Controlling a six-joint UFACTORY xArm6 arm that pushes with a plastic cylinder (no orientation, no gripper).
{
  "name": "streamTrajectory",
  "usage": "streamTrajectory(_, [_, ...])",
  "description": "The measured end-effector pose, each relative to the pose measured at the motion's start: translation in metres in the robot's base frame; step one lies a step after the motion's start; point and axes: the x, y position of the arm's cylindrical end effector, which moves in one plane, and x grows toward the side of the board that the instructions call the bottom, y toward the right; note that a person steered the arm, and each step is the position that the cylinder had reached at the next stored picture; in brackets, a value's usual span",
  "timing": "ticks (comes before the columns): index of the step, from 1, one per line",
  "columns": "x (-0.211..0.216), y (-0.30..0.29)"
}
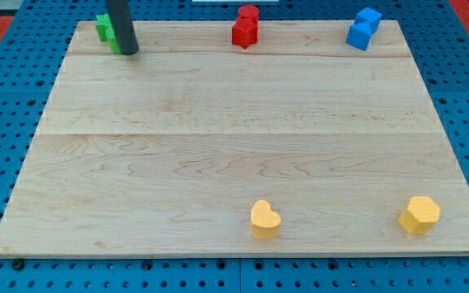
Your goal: Move the yellow hexagon towards the yellow heart
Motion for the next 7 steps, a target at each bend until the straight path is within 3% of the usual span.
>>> streamTrajectory(1, [-0.006, -0.023])
streamTrajectory(2, [0.023, -0.023])
streamTrajectory(3, [0.082, -0.013])
streamTrajectory(6, [0.273, 0.216])
streamTrajectory(7, [0.294, 0.311])
